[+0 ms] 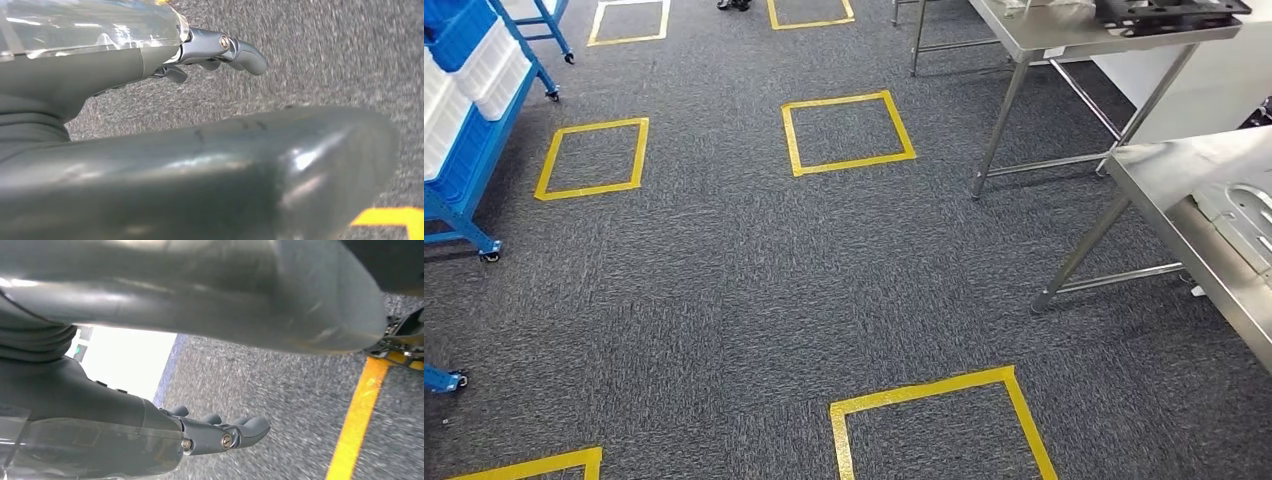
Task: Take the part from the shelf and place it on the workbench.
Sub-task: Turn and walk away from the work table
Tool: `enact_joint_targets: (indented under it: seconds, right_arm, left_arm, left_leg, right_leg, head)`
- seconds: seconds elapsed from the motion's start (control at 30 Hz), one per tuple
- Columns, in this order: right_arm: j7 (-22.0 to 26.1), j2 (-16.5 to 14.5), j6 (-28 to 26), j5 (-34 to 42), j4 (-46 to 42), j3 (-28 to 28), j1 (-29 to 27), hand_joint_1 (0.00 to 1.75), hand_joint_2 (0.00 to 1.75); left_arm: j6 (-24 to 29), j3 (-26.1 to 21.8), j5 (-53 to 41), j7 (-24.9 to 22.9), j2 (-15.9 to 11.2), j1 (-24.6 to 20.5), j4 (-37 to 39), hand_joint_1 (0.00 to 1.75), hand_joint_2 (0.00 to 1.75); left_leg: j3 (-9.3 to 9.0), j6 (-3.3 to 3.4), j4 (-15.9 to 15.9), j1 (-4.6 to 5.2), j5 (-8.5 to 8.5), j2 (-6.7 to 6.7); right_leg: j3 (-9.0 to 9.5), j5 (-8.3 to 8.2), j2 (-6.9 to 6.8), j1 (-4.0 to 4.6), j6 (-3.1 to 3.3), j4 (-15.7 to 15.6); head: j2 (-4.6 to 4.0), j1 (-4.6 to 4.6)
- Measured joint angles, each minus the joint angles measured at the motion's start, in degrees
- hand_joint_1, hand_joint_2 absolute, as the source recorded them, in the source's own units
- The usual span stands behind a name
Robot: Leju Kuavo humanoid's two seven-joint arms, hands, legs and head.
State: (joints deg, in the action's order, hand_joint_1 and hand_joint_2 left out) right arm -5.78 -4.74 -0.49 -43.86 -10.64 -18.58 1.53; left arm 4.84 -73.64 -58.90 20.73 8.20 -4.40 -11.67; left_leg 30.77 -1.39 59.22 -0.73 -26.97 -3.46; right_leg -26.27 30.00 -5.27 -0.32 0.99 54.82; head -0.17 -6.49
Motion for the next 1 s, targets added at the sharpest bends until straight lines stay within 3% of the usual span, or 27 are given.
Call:
enact_joint_targets:
  seconds: [0.07, 0.13, 0.2, 0.27, 0.3, 0.33, 0.37, 0.4, 0.47, 0.5, 0.57, 0.6, 0.63, 0.7, 0.77, 0.8, 0.83, 0.87, 0.9, 1.0]
  right_arm:
    - [-0.1, -0.1, 0.1, -0.2, 0.0, 0.0, 0.1, 0.0, 0.0]
    - [-0.2, -0.2, 0.1, -0.3, 0.0, 0.0, 0.6, 0.0, 0.0]
    - [-0.3, -0.3, 0.0, -0.3, 0.0, 0.0, 0.7, 0.0, 0.0]
    - [-0.4, -0.3, 0.0, -0.2, 0.1, 0.0, 0.5, 0.0, 0.0]
    - [-0.5, -0.4, 0.0, -0.2, 0.1, -0.1, 0.4, 0.0, 0.0]
    - [-0.7, -0.4, 0.0, -0.1, 0.1, -0.1, 0.3, 0.0, 0.0]
    - [-0.9, -0.4, 0.0, -0.1, 0.1, -0.2, 0.2, 0.0, 0.0]
    - [-1.1, -0.4, -0.1, -0.1, 0.2, -0.2, 0.1, 0.0, 0.0]
    - [-1.3, -0.4, -0.1, -0.2, 0.2, -0.3, 0.0, 0.0, 0.0]
    - [-1.4, -0.4, -0.1, -0.2, 0.2, -0.3, -0.1, 0.0, 0.0]
    - [-1.5, -0.3, -0.1, -0.3, 0.3, -0.3, 0.1, 0.0, 0.0]
    - [-1.4, -0.3, -0.1, -0.3, 0.2, -0.3, 0.2, 0.0, 0.0]
    - [-1.4, -0.4, -0.2, -0.4, 0.2, -0.3, 0.4, 0.0, 0.0]
    - [-1.4, -0.4, -0.4, -0.4, 0.2, -0.3, 0.4, 0.0, 0.0]
    - [-1.4, -0.4, -0.5, -0.5, 0.2, -0.3, 0.2, 0.0, 0.0]
    - [-1.4, -0.4, -0.5, -0.5, 0.2, -0.3, 0.1, 0.0, 0.0]
    - [-1.4, -0.4, -0.6, -0.5, 0.2, -0.3, 0.1, 0.0, 0.0]
    - [-1.4, -0.4, -0.6, -0.5, 0.2, -0.3, 0.1, 0.0, 0.0]
    - [-1.3, -0.4, -0.5, -0.6, 0.2, -0.3, 0.2, 0.0, 0.0]
    - [-1.1, -0.5, -0.5, -0.8, 0.3, -0.3, 0.3, 0.0, 0.0]
  left_arm:
    - [0.4, 0.0, 0.1, -0.2, 0.0, 0.0, 0.0, 0.0, 0.0]
    - [0.7, 0.0, 0.1, -0.2, 0.0, 0.1, 0.0, 0.0, 0.0]
    - [0.7, -0.1, 0.2, -0.3, 0.0, 0.1, 0.0, 0.0, 0.0]
    - [0.7, -0.1, 0.2, -0.2, 0.0, 0.1, 0.0, 0.0, 0.0]
    - [0.7, -0.1, 0.1, -0.2, 0.0, 0.1, 0.0, 0.0, 0.0]
    - [0.7, -0.1, 0.1, -0.3, 0.0, 0.1, 0.0, 0.0, 0.0]
    - [0.7, -0.1, 0.1, -0.3, 0.0, 0.1, 0.0, 0.0, 0.0]
    - [0.7, -0.1, 0.1, -0.3, 0.0, 0.1, 0.0, 0.0, 0.0]
    - [0.7, -0.1, 0.1, -0.4, 0.0, 0.1, 0.0, 0.0, 0.0]
    - [0.7, -0.1, 0.1, -0.4, 0.0, 0.1, 0.0, 0.0, 0.0]
    - [0.7, -0.1, 0.0, -0.3, 0.1, 0.0, 0.0, 0.0, 0.0]
    - [0.7, -0.1, 0.0, -0.2, 0.0, 0.0, 0.0, 0.0, 0.0]
    - [0.6, -0.1, 0.0, -0.1, 0.0, 0.1, 0.0, 0.0, 0.0]
    - [0.5, -0.1, -0.1, 0.3, 0.0, 0.1, 0.0, 0.0, 0.0]
    - [0.4, -0.1, -0.1, 0.5, 0.0, 0.0, 0.0, 0.0, 0.0]
    - [0.3, -0.1, -0.1, 0.5, 0.1, 0.0, 0.0, 0.0, 0.0]
    - [0.2, -0.1, -0.1, 0.6, 0.1, 0.0, 0.0, 0.0, 0.0]
    - [0.2, -0.1, -0.1, 0.6, 0.1, 0.1, 0.0, 0.0, 0.0]
    - [0.1, -0.1, -0.1, 0.6, 0.1, 0.2, 0.0, 0.0, 0.0]
    - [0.3, -0.1, -0.1, 0.5, 0.0, 0.2, 0.0, 0.0, 0.0]
  left_leg:
    - [-1.21, 0.79, -2.3, 0.49, -0.2, -0.8]
    - [-0.98, 1.61, -2.6, 0.43, -0.25, 0.4]
    - [-1.08, 2.36, -3.1, 0.23, -0.09, 1.64]
    - [-1.09, 2.88, -3.3, 0.29, -0.04, 2.89]
    - [-1.08, 3.02, -3.2, 0.4, -0.08, 3.59]
    - [-1.16, 3.12, -3.2, 0.52, -0.15, 4.33]
    - [-1.3, 3.18, -3.1, 0.63, -0.25, 5.13]
    - [-1.51, 3.17, -3.1, 0.7, -0.37, 5.95]
    - [-1.83, 2.97, -2.8, 0.78, -0.74, 7.41]
    - [-1.82, 2.75, -2.6, 0.83, -0.95, 8.04]
    - [-1.35, 2.15, -2.4, 0.72, -1.14, 8.95]
    - [-1.17, 1.79, -2.4, 0.62, -1.14, 9.4]
    - [-1.07, 1.48, -2.4, 0.52, -1.22, 9.42]
    - [-0.23, 0.92, -0.4, 0.56, -2.56, 7.67]
    - [2.95, 0.46, 5.9, 0.48, -5.86, 5.15]
    - [5.13, 0.22, 9.9, 0.33, -7.53, 4.59]
    - [6.86, -0.01, 13.0, 0.15, -8.39, 4.3]
    - [7.72, -0.17, 14.3, 0.02, -8.18, 4.09]
    - [7.38, -0.28, 13.2, -0.07, -6.82, 3.83]
    - [2.16, 0.09, 2.0, 0.09, -1.08, 1.27]
  right_leg:
    - [0.37, 0.09, -1.03, 0.19, -0.71, 0.3]
    - [0.55, 0.52, -1.59, 0.1, -1.39, 0.5]
    - [-0.73, 2.5, 0.69, -0.22, -1.91, 3.4]
    - [-4.74, 5.86, 3.88, -0.43, -2.07, 10.9]
    - [-7.19, 7.08, 4.55, -0.45, -2.07, 15.1]
    - [-9.1, 7.31, 4.85, -0.45, -2.04, 17.9]
    - [-10.11, 6.32, 5.01, -0.44, -1.96, 18.6]
    - [-10.06, 4.22, 5.19, -0.44, -1.8, 17.0]
    - [-7.84, -0.95, 6.83, -0.39, -1.31, 9.7]
    - [-6.71, -2.43, 7.9, -0.38, -1.09, 6.3]
    - [-5.83, -2.85, 9.22, -0.22, -0.82, 3.5]
    - [-5.74, -2.73, 8.88, -0.15, -0.7, 3.1]
    - [-5.63, -2.78, 8.37, -0.21, -0.46, 3.0]
    - [-5.11, -2.88, 7.13, -0.39, 0.17, 2.2]
    - [-4.73, -2.74, 5.62, -0.34, 0.71, 1.9]
    - [-4.67, -2.6, 4.85, -0.22, 0.89, 1.9]
    - [-4.61, -2.46, 4.16, -0.12, 0.96, 2.0]
    - [-4.52, -2.31, 3.53, -0.05, 0.96, 2.0]
    - [-4.36, -2.13, 2.93, -0.03, 0.88, 2.1]
    - [-3.6, -1.36, 1.25, 0.11, 0.29, 2.3]
  head:
    - [0.0, 0.03]
    - [0.0, 0.04]
    - [0.0, 0.05]
    - [0.0, 0.05]
    - [0.0, 0.06]
    - [0.0, 0.06]
    - [0.0, 0.06]
    - [0.0, 0.06]
    - [0.0, 0.06]
    - [0.0, 0.07]
    - [0.0, 0.06]
    - [0.0, 0.06]
    - [0.0, 0.05]
    - [0.0, 0.04]
    - [0.0, 0.03]
    - [0.0, 0.03]
    - [0.0, 0.03]
    - [0.0, 0.03]
    - [0.0, 0.03]
    - [0.0, 0.03]
